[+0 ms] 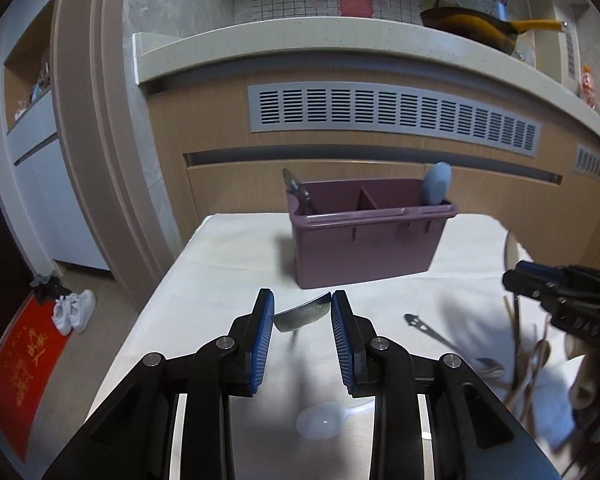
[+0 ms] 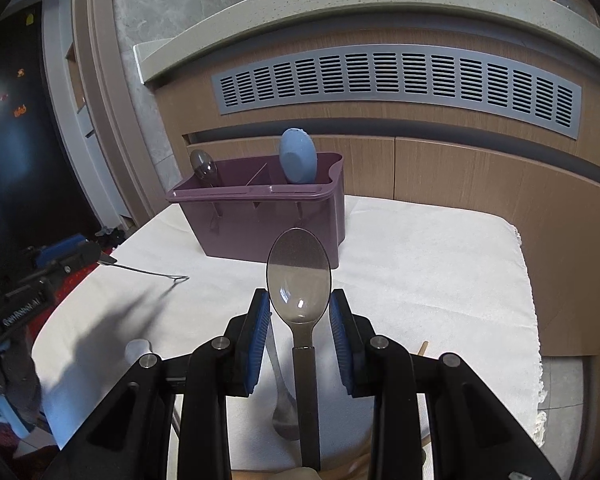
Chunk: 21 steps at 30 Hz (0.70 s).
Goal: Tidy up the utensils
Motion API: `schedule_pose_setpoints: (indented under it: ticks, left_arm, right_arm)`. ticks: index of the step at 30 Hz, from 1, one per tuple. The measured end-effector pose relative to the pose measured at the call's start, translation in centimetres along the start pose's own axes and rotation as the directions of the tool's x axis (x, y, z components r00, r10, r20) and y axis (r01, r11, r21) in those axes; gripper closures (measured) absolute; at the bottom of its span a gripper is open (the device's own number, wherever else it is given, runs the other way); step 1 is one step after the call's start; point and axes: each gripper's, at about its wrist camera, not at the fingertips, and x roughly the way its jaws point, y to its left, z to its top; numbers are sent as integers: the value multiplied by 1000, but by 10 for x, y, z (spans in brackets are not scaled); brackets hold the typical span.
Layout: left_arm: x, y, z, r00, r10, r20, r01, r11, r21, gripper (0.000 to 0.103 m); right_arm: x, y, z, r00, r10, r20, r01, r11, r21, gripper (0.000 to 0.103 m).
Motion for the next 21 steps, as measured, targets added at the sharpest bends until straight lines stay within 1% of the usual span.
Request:
schedule_pose_setpoints:
  ticks: [3,4,5,8,12,17,19,21]
  left_arm:
    - [-6,-2,4,999,-40,1,40,999,1,74]
    - [-7,-3,5,999,-52,0,52,999,1,86]
    - [-9,-4,6,998,-63,-5,63,998,1,90]
    - [-11,-3,7,996,-89,-13,89,996,-7,90]
    - [-14,0,5,996,-93,-5,93,996,-18,93]
    - [-14,22,0,996,-86,-14,85,993,-79,94]
    - [-12,31,-4,996,-84,-33,81,992,-98,94]
    - [-4,38,-11,988,-119,-102,106,987,-121,92]
  right_arm:
    - [-4,4,1,1000,-18,-3,18,1000,-8,74]
    - [-5,5,1,1000,-23,-2,23,1000,-10,74]
    - [-7,6,2,1000,-27,0,27,1000,-15,74]
    - [-13,11,3,999,-40,11,41,999,-30,74]
    - [-19,16,4,998,-49,25,50,998,-41,74]
    - [-24,19,4,998,-54,25,55,997,-50,74]
    - [-25,20,2,998,-55,20,56,997,-55,74]
    - [-25,19,1,998,-55,19,56,997,-56,74]
